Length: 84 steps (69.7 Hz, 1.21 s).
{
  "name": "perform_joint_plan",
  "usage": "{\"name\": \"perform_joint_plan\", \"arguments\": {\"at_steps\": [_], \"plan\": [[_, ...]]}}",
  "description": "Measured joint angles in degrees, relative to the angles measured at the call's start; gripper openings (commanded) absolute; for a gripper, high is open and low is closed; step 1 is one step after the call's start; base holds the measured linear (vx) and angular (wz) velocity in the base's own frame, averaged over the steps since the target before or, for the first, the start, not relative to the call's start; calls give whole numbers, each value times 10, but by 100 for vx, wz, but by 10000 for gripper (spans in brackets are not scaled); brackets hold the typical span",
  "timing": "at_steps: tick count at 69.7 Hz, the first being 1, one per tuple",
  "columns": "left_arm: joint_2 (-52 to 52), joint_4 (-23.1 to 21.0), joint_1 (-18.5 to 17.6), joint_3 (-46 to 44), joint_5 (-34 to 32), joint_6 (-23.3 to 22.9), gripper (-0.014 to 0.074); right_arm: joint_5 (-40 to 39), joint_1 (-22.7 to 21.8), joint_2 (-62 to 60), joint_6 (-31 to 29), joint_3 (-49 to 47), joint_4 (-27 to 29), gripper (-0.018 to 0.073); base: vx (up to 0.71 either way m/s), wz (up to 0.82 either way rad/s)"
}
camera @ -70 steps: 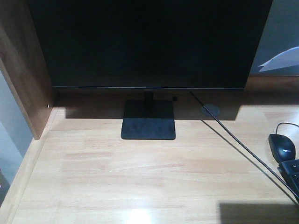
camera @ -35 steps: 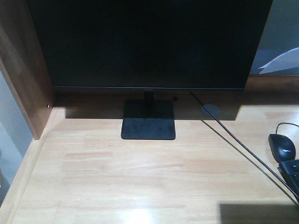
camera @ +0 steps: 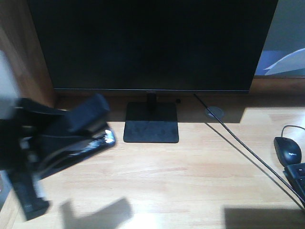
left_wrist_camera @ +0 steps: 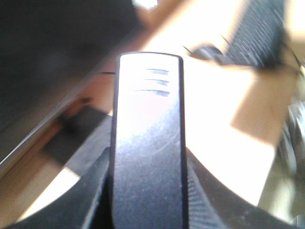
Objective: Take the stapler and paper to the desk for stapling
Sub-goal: 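Lower the black stapler onto the desk with the left gripper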
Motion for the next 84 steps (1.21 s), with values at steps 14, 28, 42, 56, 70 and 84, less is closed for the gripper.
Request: {"name": "perform_joint_plan", "arguments": {"at_steps": [14,28,42,56,70,84], "plan": [[86,-86,42,0,2,166,-6,0,0,0,0,0,0,-6,0,0],[164,-140,113,0,41,295,-6,0,0,0,0,0,0,-6,0,0],[239,-207,173,0,106,463,-6,0,0,0,0,0,0,-6,0,0],[321,-269,196,0,147,609,-6,0,0,0,0,0,0,-6,0,0],[410,-308,199,0,162,697,-6,0,0,0,0,0,0,-6,0,0],[467,-329,199,0,160,719,-6,1,0,0,0,0,0,-6,0,0]]}}
